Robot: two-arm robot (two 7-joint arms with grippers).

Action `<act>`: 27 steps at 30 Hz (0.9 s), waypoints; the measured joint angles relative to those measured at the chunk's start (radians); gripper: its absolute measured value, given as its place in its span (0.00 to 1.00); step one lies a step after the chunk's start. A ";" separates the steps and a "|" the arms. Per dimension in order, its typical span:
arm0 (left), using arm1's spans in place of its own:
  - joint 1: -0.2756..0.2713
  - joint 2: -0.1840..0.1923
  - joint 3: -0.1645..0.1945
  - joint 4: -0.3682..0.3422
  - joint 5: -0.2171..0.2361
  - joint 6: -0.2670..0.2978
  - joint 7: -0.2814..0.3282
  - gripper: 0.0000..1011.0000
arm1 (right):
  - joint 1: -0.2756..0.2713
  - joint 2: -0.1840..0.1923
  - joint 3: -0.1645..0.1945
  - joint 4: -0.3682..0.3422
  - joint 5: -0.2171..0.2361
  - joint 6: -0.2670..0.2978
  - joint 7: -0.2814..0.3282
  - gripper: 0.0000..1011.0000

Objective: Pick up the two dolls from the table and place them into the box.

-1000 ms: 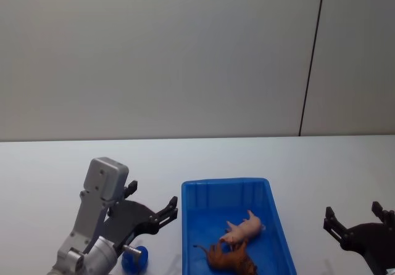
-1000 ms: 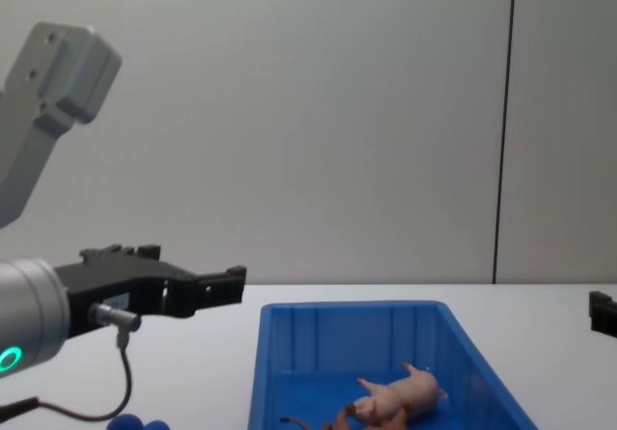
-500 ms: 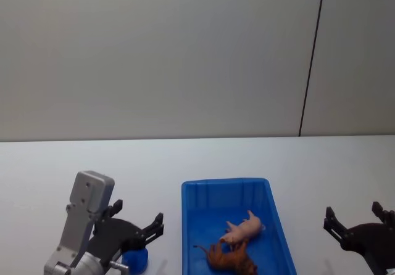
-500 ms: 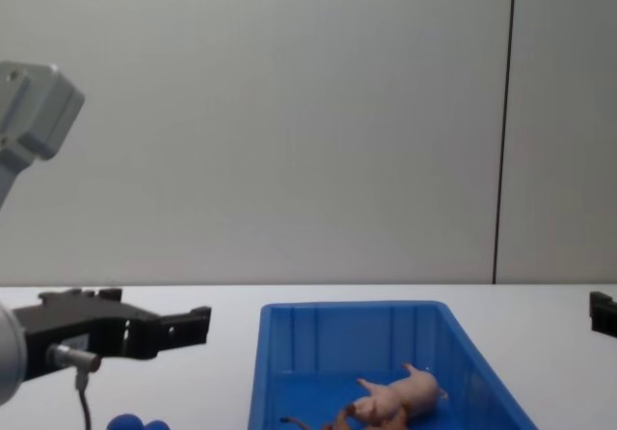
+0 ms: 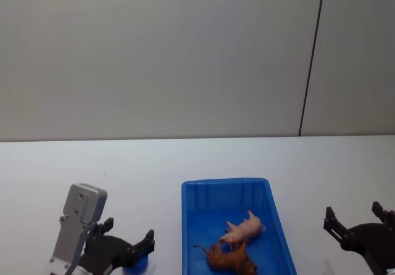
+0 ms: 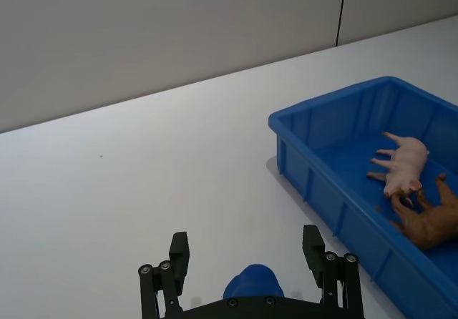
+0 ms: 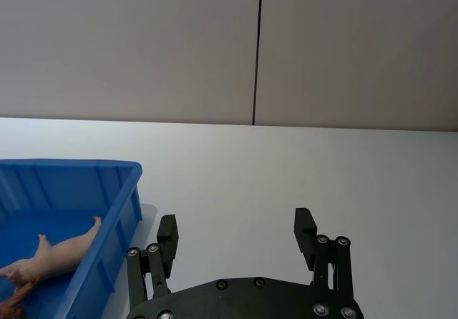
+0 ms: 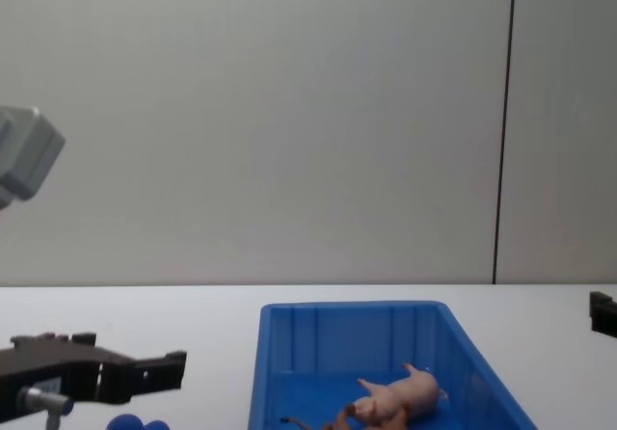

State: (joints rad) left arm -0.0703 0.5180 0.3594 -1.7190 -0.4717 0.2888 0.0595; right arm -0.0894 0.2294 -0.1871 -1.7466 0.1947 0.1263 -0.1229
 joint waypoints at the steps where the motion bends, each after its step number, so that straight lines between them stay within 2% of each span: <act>1: 0.003 0.001 -0.001 0.001 -0.002 0.004 0.001 0.99 | 0.000 0.000 0.000 0.000 0.000 0.000 0.000 0.99; 17: 0.018 -0.003 -0.005 0.042 -0.023 0.027 0.000 0.99 | 0.000 0.000 0.000 0.000 0.000 0.000 0.000 0.99; 19: 0.017 -0.005 -0.005 0.047 -0.023 0.028 -0.003 0.96 | 0.000 0.000 0.000 0.000 0.000 0.000 0.000 0.99; 27: 0.010 -0.014 -0.005 0.074 -0.017 0.030 -0.029 0.74 | 0.000 0.000 0.000 0.000 0.000 0.000 0.000 0.99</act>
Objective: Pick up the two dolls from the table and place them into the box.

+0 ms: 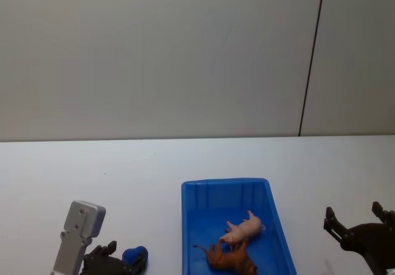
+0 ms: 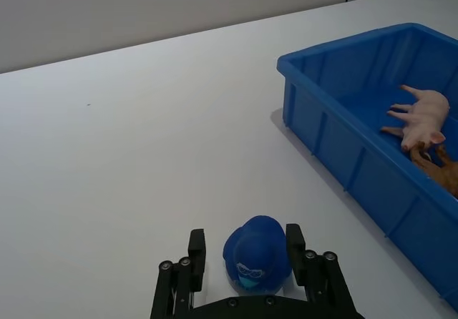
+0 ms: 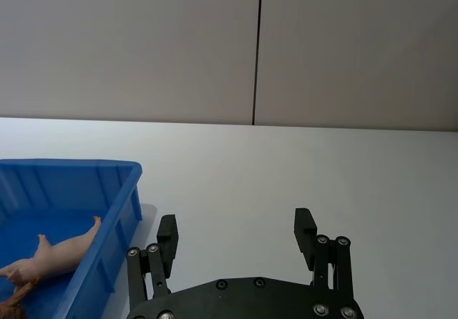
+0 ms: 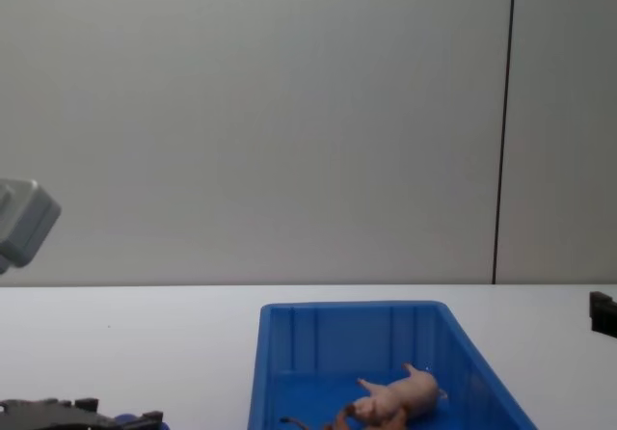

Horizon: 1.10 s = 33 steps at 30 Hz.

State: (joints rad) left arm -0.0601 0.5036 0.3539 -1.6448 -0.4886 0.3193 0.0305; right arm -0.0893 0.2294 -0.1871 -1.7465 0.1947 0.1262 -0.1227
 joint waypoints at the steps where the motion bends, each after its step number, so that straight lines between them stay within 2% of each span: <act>1: 0.000 -0.001 0.000 0.001 0.001 0.000 -0.002 0.70 | 0.000 0.000 0.000 0.000 0.000 0.000 0.000 0.99; 4: -0.002 -0.003 0.000 0.008 0.005 0.000 -0.011 0.64 | 0.000 0.000 0.000 0.000 0.000 0.000 0.000 0.99; 5: -0.003 -0.004 0.001 0.010 0.006 0.000 -0.013 0.58 | 0.000 0.000 0.000 0.000 0.000 0.000 0.000 0.99; 14: -0.007 -0.012 0.002 0.022 0.017 0.003 -0.036 0.29 | 0.000 0.000 0.000 0.000 0.000 0.000 0.000 0.99; 22: -0.010 -0.015 0.003 0.021 0.031 -0.005 -0.051 0.23 | 0.000 0.000 0.000 0.000 0.000 0.000 0.000 0.99; 33: -0.013 -0.018 -0.003 -0.012 0.047 -0.082 -0.078 0.17 | 0.000 0.000 0.000 0.000 0.000 0.000 0.000 0.99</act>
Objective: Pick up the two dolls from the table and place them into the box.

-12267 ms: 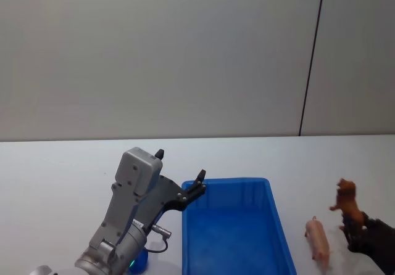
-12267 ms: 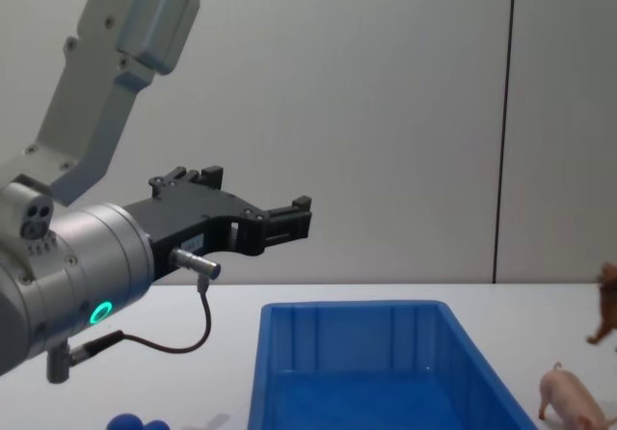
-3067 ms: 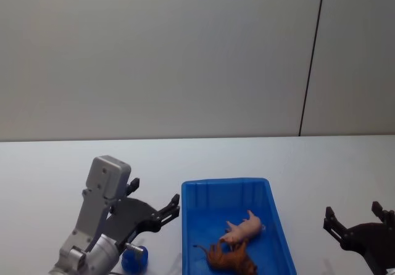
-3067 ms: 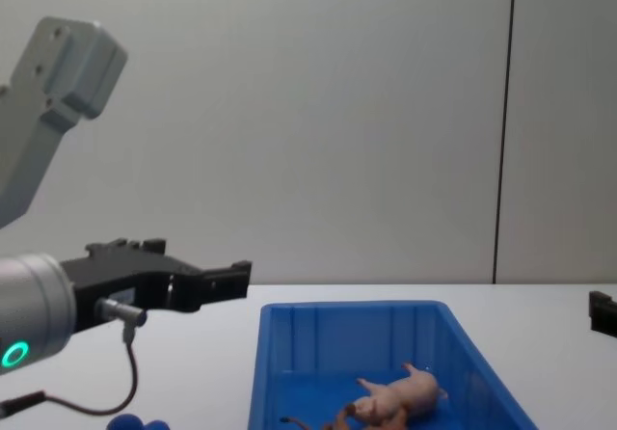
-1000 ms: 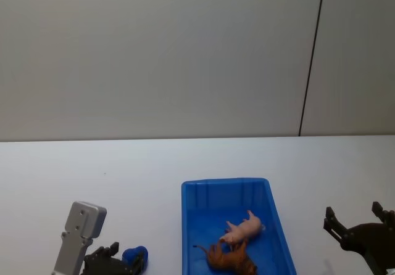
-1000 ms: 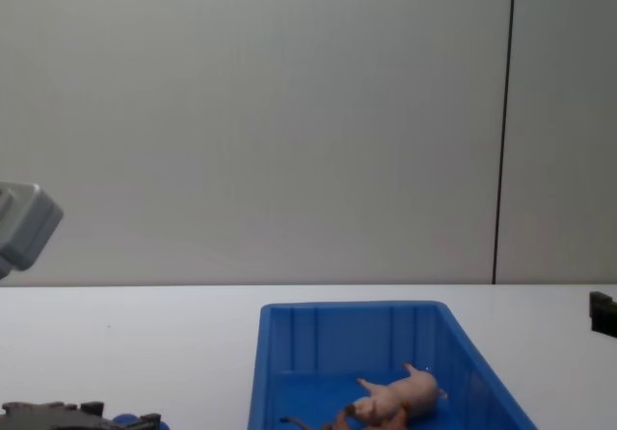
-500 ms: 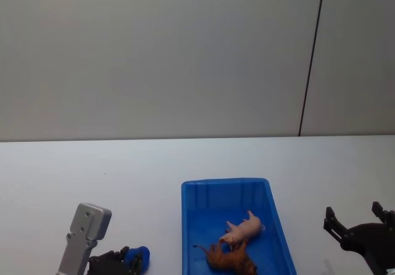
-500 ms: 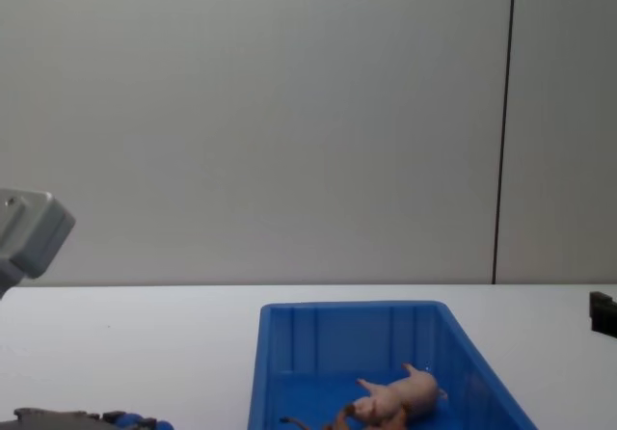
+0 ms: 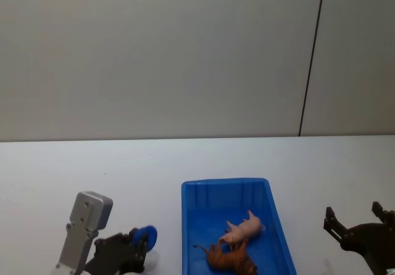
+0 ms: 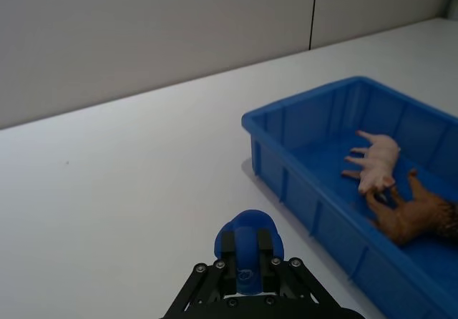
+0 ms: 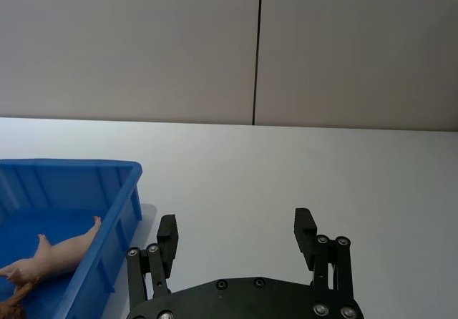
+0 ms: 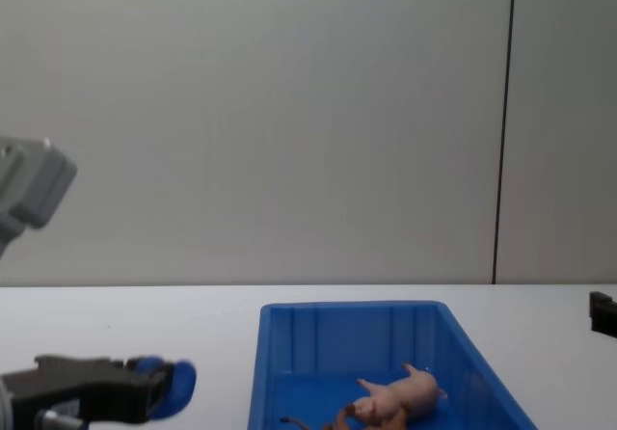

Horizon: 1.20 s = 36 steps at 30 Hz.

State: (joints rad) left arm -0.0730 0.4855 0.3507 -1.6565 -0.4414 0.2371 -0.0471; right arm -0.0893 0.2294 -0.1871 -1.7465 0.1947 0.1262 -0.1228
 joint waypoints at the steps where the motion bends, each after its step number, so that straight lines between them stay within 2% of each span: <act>1: -0.001 0.000 -0.001 -0.003 0.001 -0.006 -0.003 0.17 | 0.000 0.000 0.000 0.000 0.000 0.000 0.000 0.99; 7: -0.007 -0.003 -0.005 -0.022 0.006 -0.053 -0.029 0.14 | 0.000 0.000 0.000 0.000 0.000 0.000 0.000 0.99; 13: -0.029 -0.013 -0.009 -0.032 0.007 -0.112 -0.093 0.10 | 0.000 0.000 0.000 0.000 0.000 0.000 0.000 0.99; 20: -0.062 -0.033 -0.009 -0.021 0.007 -0.139 -0.166 0.08 | 0.000 0.000 0.000 0.000 0.000 0.000 0.000 0.99; 27: -0.110 -0.071 0.003 0.015 0.014 -0.154 -0.257 0.08 | 0.000 0.000 0.000 0.000 0.000 0.000 0.000 0.99; 33: -0.138 -0.097 0.015 0.044 0.024 -0.156 -0.304 0.19 | 0.000 0.000 0.000 0.000 0.000 0.000 0.000 0.99; 34: -0.144 -0.103 0.018 0.050 0.027 -0.156 -0.314 0.27 | 0.000 0.000 0.000 0.000 0.000 0.000 0.000 0.99; 36: -0.149 -0.108 0.020 0.055 0.030 -0.156 -0.322 0.30 | 0.000 0.000 0.000 0.000 0.000 0.000 0.000 0.99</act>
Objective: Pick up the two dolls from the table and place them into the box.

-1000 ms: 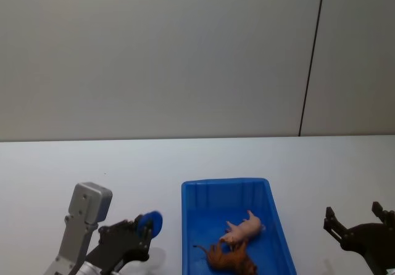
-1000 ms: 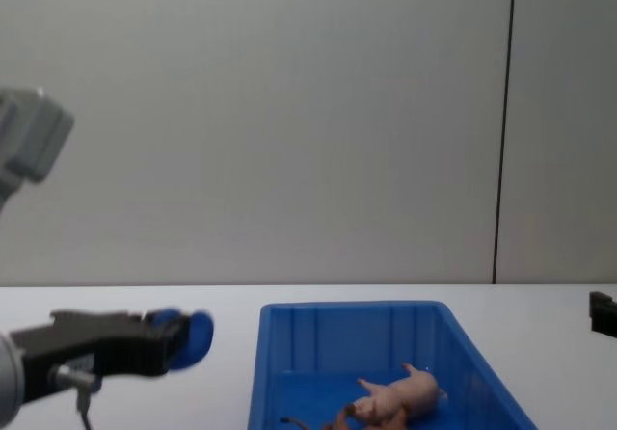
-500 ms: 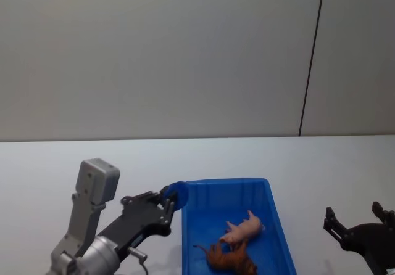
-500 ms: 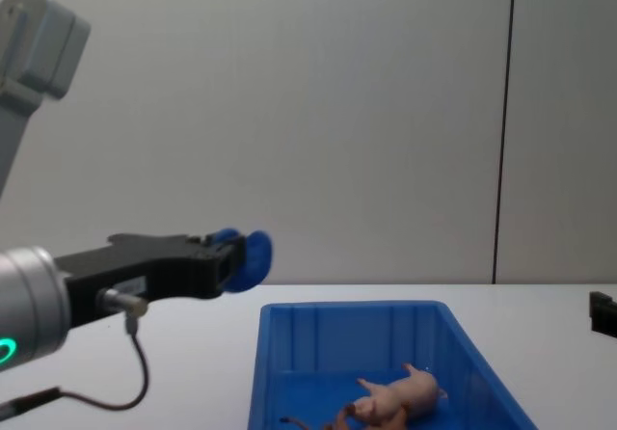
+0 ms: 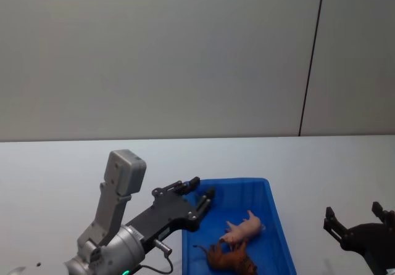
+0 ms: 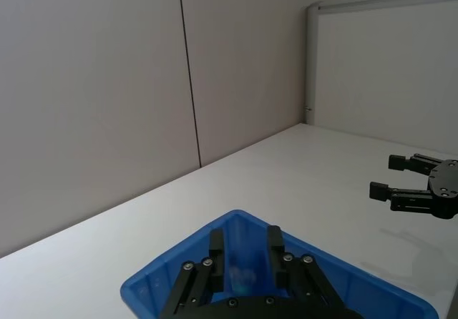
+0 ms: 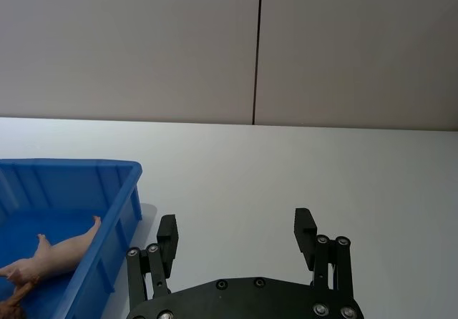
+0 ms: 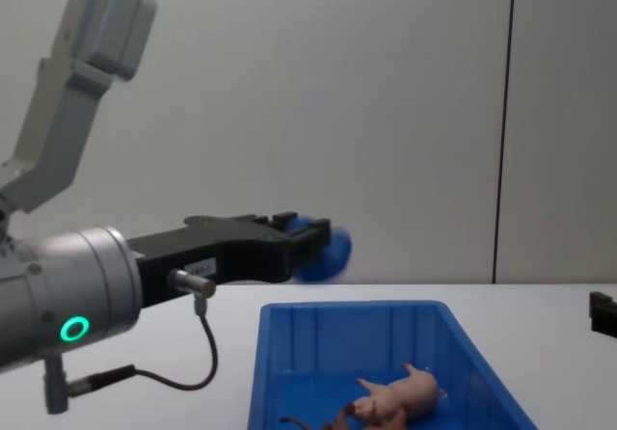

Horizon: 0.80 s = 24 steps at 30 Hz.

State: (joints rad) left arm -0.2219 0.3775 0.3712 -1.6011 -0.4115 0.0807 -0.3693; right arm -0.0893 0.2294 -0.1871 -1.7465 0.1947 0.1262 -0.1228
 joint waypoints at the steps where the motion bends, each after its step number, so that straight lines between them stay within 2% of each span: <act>1: -0.005 -0.005 0.002 0.005 0.002 0.000 -0.008 0.36 | 0.000 0.000 0.000 0.000 0.000 0.000 0.000 0.99; 2: -0.007 -0.007 0.003 0.007 0.003 0.000 -0.012 0.40 | 0.000 0.000 0.000 0.000 0.000 0.000 0.000 0.99; 3: -0.009 -0.009 0.004 0.009 0.004 0.000 -0.015 0.40 | 0.000 0.000 0.000 0.000 0.000 0.000 0.000 0.99; 4: -0.013 -0.013 0.006 0.014 0.006 -0.001 -0.021 0.46 | 0.000 0.000 0.000 0.000 0.000 0.000 0.000 0.99; 6: -0.018 -0.018 0.008 0.019 0.008 -0.001 -0.029 0.50 | 0.000 0.000 0.000 0.000 0.000 0.000 0.000 0.99; 7: -0.019 -0.019 0.009 0.020 0.009 -0.001 -0.032 0.55 | 0.000 0.000 0.000 0.000 0.000 0.000 0.000 0.99; 10: -0.023 -0.023 0.011 0.024 0.010 -0.001 -0.038 0.61 | 0.000 0.000 0.000 0.000 0.000 0.000 0.000 0.99; 12: -0.027 -0.026 0.012 0.028 0.012 -0.001 -0.043 0.72 | 0.000 0.000 0.000 0.000 0.000 0.000 0.000 0.99; 15: -0.030 -0.029 0.014 0.031 0.013 -0.001 -0.048 0.77 | 0.000 0.000 0.000 0.000 0.000 0.000 0.000 0.99; 19: -0.034 -0.033 0.015 0.035 0.015 -0.002 -0.054 0.92 | 0.000 0.000 0.000 0.000 0.000 0.000 0.000 0.99; 22: -0.035 -0.034 0.016 0.037 0.016 -0.002 -0.056 0.99 | 0.000 0.000 0.000 0.000 0.000 0.000 0.000 0.99; 24: -0.036 -0.035 0.017 0.038 0.016 -0.002 -0.058 0.99 | 0.000 0.000 0.000 0.000 0.000 0.000 0.000 0.99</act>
State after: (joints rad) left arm -0.2580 0.3421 0.3879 -1.5633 -0.3951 0.0792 -0.4278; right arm -0.0893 0.2293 -0.1871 -1.7465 0.1947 0.1262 -0.1228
